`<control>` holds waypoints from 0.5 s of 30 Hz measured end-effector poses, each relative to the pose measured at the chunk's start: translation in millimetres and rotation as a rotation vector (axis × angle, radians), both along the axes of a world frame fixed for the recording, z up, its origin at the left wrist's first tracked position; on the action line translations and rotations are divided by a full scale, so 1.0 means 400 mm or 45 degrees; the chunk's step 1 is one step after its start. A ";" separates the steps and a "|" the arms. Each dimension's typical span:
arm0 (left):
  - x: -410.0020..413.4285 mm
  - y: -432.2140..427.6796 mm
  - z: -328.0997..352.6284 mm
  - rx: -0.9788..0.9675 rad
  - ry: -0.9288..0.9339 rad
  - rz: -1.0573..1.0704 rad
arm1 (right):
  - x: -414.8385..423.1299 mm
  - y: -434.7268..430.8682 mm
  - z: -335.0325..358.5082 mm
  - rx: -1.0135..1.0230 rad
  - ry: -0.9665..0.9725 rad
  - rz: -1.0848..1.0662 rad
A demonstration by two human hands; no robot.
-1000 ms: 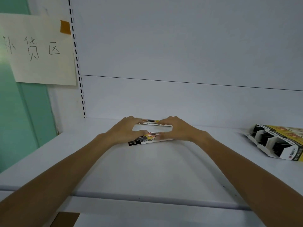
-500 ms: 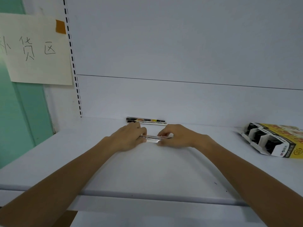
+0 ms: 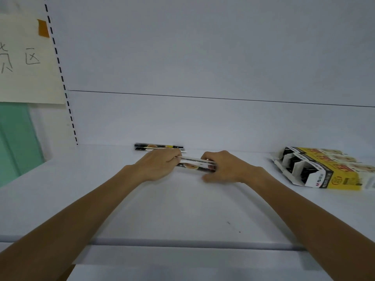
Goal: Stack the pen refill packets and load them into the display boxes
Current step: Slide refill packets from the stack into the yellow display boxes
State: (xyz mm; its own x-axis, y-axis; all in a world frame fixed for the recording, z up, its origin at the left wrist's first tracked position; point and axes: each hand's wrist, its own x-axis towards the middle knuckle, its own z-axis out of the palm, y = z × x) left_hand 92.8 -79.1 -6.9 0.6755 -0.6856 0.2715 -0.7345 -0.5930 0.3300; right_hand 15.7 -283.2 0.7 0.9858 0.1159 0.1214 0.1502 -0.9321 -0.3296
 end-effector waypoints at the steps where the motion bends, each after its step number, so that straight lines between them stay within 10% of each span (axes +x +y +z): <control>1: -0.012 -0.023 0.002 -0.007 0.020 -0.010 | -0.009 -0.022 0.002 -0.008 -0.025 -0.003; 10: -0.129 -0.259 0.010 0.351 -0.747 0.022 | -0.088 -0.220 0.047 0.076 -0.124 0.005; 15: -0.198 -0.378 0.012 0.305 -0.581 -0.022 | -0.162 -0.330 0.061 0.258 -0.151 0.091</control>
State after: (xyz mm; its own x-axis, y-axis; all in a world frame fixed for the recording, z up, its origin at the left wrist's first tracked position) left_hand 13.4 -230.2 -2.3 0.5130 -0.7747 0.3698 -0.7823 -0.5992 -0.1700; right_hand -49.2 -415.1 25.0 0.9534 0.1467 0.2637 0.2624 -0.8344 -0.4846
